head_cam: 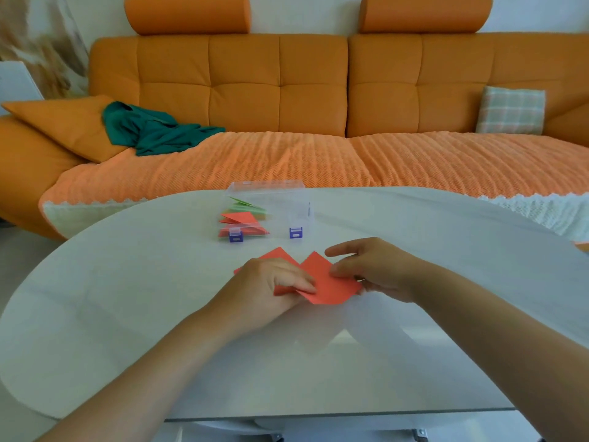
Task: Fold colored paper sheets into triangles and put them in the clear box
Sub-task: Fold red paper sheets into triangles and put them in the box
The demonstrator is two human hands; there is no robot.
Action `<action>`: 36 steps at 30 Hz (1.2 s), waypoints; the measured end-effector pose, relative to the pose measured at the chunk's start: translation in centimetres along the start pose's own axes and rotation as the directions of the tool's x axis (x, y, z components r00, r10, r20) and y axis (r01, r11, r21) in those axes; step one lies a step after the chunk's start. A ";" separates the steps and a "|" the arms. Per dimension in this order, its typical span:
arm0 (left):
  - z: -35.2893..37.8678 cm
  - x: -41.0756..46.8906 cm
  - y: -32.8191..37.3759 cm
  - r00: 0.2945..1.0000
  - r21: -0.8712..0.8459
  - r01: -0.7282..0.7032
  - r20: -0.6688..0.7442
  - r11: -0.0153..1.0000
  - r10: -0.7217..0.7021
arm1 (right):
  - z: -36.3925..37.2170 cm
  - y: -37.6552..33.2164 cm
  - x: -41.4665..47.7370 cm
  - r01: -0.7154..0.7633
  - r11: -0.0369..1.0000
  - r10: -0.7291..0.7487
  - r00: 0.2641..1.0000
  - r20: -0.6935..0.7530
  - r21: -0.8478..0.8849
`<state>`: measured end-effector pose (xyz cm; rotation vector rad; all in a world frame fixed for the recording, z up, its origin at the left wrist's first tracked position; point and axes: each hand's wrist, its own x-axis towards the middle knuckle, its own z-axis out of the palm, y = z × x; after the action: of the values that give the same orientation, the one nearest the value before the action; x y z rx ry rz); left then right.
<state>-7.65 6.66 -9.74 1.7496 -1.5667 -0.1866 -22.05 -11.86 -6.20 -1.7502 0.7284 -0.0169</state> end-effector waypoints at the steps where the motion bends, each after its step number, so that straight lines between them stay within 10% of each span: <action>1: 0.2 0.1 0.0 1.000 0.019 -0.003 -0.002 1.000 0.003 | -0.1 0.0 -0.1 0.019 1.000 -0.019 1.000 0.016 -0.003; 7: 0.5 0.6 1.3 0.992 0.113 0.123 -0.019 0.986 -0.122 | 0.3 0.2 -0.4 0.132 0.986 -0.139 0.987 -0.077 -0.099; 16: 1.2 2.0 2.0 0.898 -0.253 0.400 -0.086 0.881 -0.432 | 0.4 0.3 -1.3 0.241 0.959 -0.257 0.961 -0.100 -0.146; 36: 3.1 2.2 2.9 0.877 -0.178 0.358 -0.272 0.917 -0.395 | 2.1 1.4 -1.6 0.331 0.840 -0.430 0.889 -0.155 -0.429</action>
<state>-11.13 3.48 -9.28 1.8705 -0.9645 -0.1887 -23.17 -9.44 -7.56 -2.2917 0.5668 -0.3961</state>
